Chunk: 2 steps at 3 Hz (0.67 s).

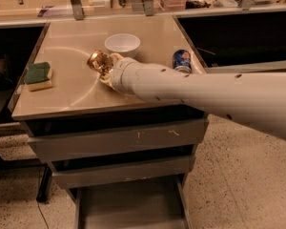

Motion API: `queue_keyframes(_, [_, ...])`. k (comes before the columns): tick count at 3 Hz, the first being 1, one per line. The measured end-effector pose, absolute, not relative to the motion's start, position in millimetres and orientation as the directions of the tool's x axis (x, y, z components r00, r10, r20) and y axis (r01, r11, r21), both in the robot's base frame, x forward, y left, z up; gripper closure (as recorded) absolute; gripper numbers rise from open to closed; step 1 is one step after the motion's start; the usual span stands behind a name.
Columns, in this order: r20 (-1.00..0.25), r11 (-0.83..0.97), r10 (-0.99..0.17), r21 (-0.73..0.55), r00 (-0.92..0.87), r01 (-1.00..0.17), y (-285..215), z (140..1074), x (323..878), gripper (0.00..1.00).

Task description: Pick orange can from bottom drawer and place on counter

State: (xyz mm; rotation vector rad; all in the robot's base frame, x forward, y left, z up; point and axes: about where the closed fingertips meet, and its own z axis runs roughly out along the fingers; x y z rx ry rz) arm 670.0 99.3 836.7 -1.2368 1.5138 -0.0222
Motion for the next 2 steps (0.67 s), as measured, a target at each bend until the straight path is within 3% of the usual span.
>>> queue_keyframes(1, [-0.708,0.443,-0.685,-0.593,0.172,-0.673,99.9,835.1,670.6,1.00])
queue_keyframes(2, [-0.708,0.443,-0.685,-0.593,0.172,-0.673,99.8,835.3,670.6,0.82])
